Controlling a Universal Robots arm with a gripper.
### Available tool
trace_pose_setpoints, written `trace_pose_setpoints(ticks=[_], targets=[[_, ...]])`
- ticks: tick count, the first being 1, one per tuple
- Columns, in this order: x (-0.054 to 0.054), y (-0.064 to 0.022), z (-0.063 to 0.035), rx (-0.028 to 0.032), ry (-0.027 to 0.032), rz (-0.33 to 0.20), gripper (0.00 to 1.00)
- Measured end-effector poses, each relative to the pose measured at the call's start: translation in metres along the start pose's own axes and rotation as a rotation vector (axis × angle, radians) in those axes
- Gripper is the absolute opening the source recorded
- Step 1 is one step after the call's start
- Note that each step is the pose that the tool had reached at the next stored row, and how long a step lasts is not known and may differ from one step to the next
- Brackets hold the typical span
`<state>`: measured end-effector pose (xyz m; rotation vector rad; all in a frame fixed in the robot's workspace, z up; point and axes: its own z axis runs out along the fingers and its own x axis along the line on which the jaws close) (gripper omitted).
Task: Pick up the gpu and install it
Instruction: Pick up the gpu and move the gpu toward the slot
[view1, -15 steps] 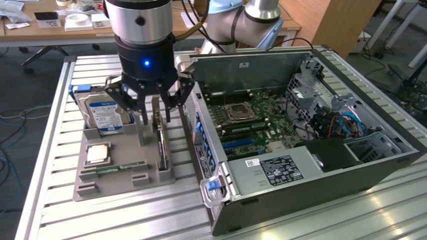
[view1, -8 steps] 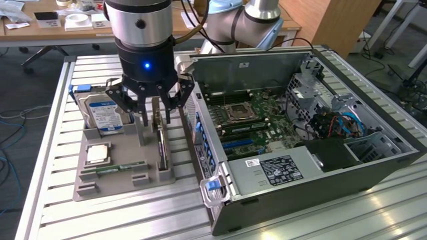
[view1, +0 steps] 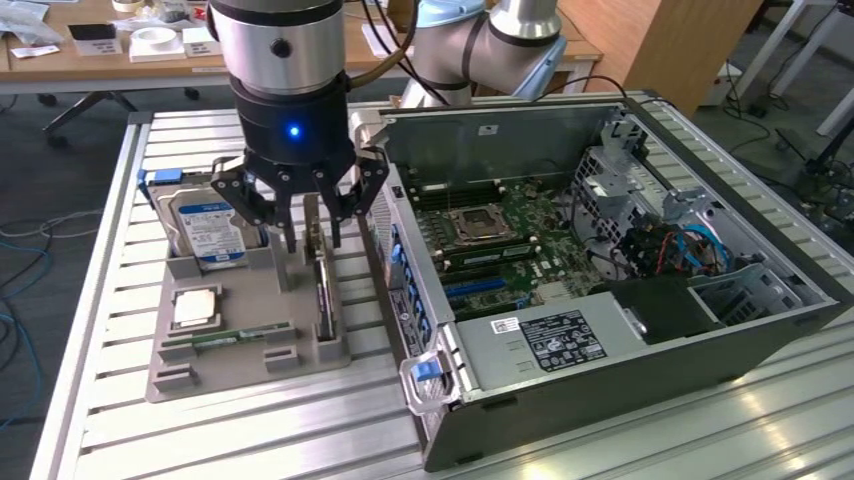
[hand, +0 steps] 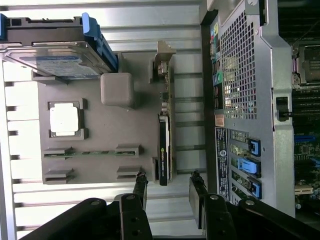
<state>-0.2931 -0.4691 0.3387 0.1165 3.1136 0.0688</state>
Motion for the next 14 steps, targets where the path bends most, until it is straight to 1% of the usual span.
trace_pose_setpoints(ticks=[14], targets=[[0.004,-0.0009,0.0129,0.0001,0.0001,0.000,0.47]])
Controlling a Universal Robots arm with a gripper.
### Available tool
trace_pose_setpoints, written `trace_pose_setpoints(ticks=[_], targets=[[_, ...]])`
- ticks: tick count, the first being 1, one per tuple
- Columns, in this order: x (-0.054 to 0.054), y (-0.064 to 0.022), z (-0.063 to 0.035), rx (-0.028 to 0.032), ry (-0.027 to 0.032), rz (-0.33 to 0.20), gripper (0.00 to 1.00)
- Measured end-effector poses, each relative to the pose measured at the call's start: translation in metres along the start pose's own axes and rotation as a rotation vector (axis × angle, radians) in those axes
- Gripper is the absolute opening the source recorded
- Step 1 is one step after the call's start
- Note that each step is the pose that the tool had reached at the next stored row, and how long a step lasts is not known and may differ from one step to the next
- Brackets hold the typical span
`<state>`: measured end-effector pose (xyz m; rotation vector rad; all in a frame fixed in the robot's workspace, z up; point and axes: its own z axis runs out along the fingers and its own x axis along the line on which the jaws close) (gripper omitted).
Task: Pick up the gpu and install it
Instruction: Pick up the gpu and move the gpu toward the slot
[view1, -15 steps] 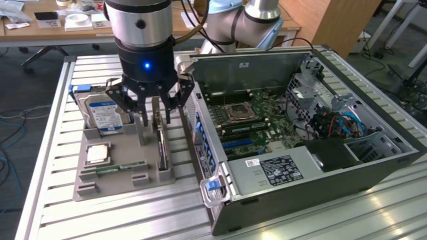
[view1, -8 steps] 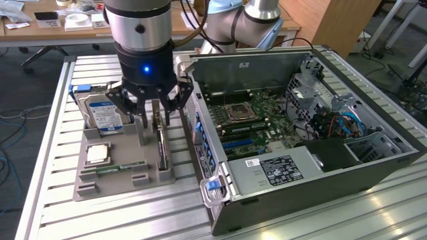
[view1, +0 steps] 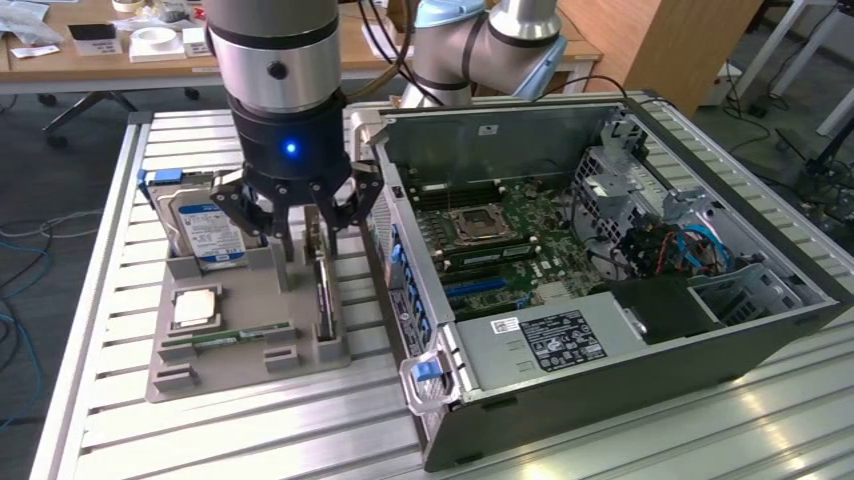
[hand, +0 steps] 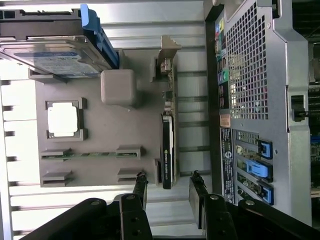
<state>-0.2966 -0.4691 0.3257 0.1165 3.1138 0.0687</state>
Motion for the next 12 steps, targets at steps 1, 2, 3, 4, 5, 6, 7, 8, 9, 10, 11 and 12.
trace_pose_setpoints(ticks=[1,2,3,4,5,6,7,8,9,10,11,12], targets=[[0.000,-0.0001,0.0012,0.0000,0.0000,0.000,0.47],[0.001,-0.0002,0.0026,0.0000,0.0000,0.000,0.47],[0.001,-0.0003,0.0042,0.0000,0.0000,0.000,0.47],[0.001,-0.0004,0.0057,0.0000,0.0000,0.000,0.47],[0.002,-0.0005,0.0074,0.0000,-0.0001,0.000,0.47],[0.002,-0.0005,0.0092,0.0000,-0.0001,0.000,0.47],[0.002,-0.0006,0.0110,0.0000,-0.0001,0.000,0.47],[0.002,-0.0007,0.0127,0.0000,-0.0001,0.000,0.47],[0.002,-0.0008,0.0147,0.0000,0.0000,0.000,0.47],[0.003,-0.0009,0.0164,0.0000,0.0000,0.000,0.47],[0.003,-0.0010,0.0182,0.0000,-0.0001,0.000,0.47],[0.003,-0.0011,0.0197,0.0000,0.0000,0.000,0.47]])
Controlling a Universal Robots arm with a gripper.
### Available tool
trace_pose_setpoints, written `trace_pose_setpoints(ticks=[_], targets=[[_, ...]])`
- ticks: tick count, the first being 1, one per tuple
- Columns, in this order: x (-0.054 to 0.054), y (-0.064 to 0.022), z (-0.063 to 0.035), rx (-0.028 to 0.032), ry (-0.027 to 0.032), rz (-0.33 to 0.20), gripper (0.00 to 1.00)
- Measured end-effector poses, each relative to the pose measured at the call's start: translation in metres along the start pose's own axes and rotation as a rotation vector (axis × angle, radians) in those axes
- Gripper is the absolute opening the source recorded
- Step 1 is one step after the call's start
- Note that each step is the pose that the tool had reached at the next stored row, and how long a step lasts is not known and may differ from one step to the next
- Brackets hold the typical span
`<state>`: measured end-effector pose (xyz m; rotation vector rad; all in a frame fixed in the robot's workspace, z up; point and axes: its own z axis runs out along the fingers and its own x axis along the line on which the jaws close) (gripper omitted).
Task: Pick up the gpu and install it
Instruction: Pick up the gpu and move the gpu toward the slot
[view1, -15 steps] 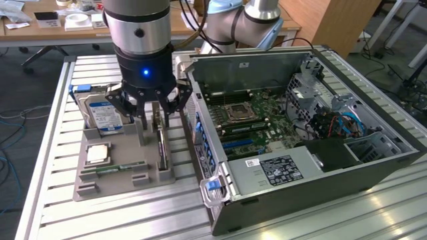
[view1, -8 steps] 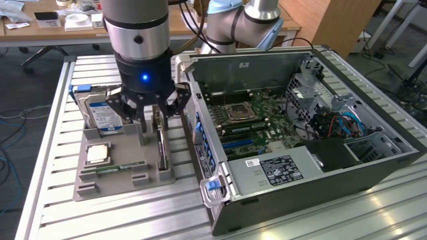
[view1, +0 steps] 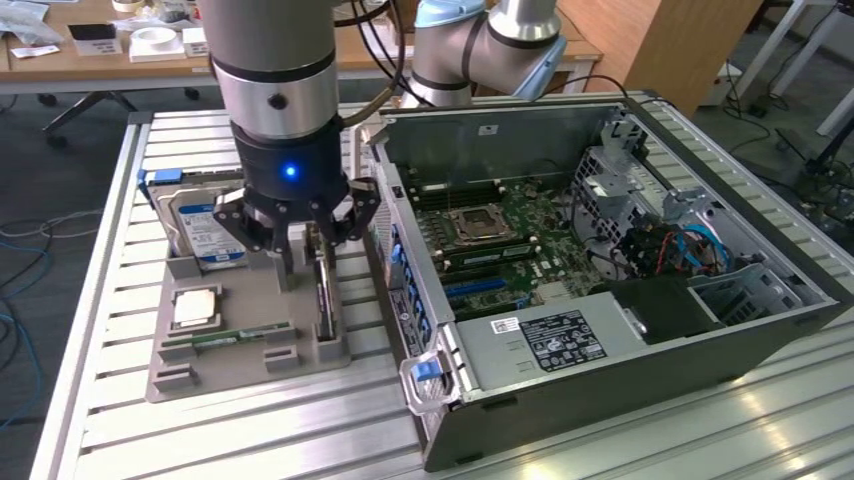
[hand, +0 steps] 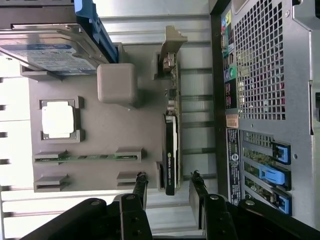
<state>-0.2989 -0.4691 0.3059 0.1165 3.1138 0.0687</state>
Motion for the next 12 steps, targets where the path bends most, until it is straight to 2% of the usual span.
trace_pose_setpoints(ticks=[4,12], targets=[[-0.0005,-0.0001,0.0047,0.0000,0.0000,0.000,0.47],[-0.0010,-0.0001,0.0053,-0.0002,-0.0001,0.000,0.47]])
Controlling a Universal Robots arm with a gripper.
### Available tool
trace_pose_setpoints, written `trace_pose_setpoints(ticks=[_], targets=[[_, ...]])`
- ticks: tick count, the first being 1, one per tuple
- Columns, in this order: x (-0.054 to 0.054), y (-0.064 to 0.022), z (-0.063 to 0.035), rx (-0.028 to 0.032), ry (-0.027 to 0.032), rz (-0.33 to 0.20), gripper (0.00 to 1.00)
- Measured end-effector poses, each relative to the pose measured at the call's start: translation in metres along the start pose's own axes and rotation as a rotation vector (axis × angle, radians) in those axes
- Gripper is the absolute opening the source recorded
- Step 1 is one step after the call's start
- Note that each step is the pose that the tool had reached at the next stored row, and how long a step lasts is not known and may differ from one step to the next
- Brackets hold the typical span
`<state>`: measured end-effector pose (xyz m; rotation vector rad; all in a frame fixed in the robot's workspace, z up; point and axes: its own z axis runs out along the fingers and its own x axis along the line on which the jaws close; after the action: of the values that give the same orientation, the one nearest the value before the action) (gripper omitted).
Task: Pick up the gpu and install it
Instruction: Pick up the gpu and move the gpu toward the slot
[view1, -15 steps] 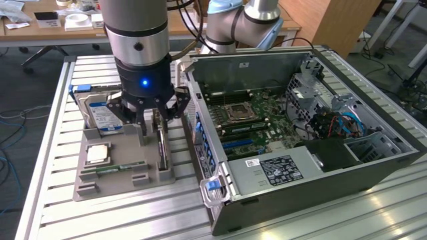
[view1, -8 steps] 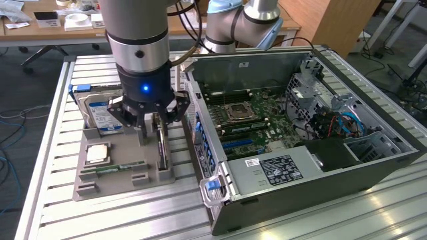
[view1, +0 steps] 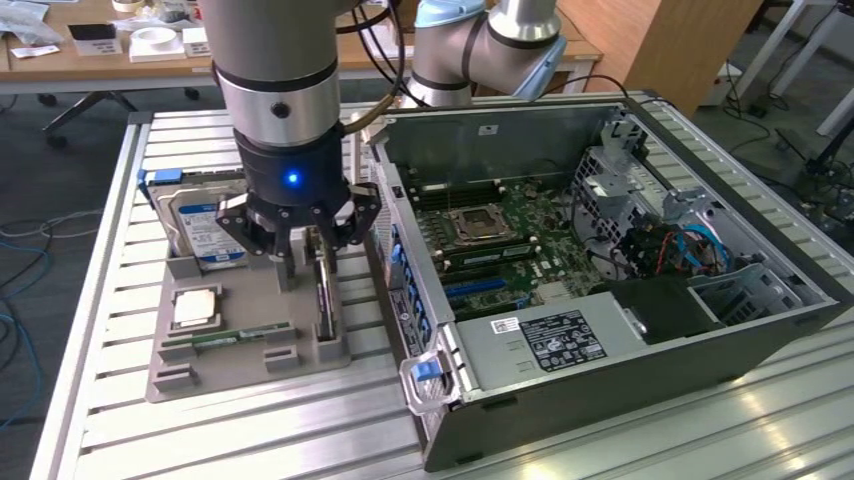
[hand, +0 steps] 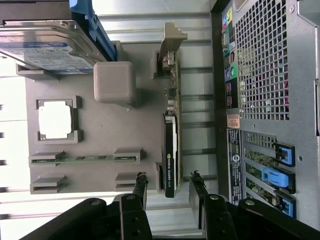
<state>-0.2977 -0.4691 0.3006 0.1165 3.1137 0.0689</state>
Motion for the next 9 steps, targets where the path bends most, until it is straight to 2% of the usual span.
trace_pose_setpoints(ticks=[9], targets=[[-0.0020,0.0002,0.0003,0.0002,0.0001,0.000,0.47]])
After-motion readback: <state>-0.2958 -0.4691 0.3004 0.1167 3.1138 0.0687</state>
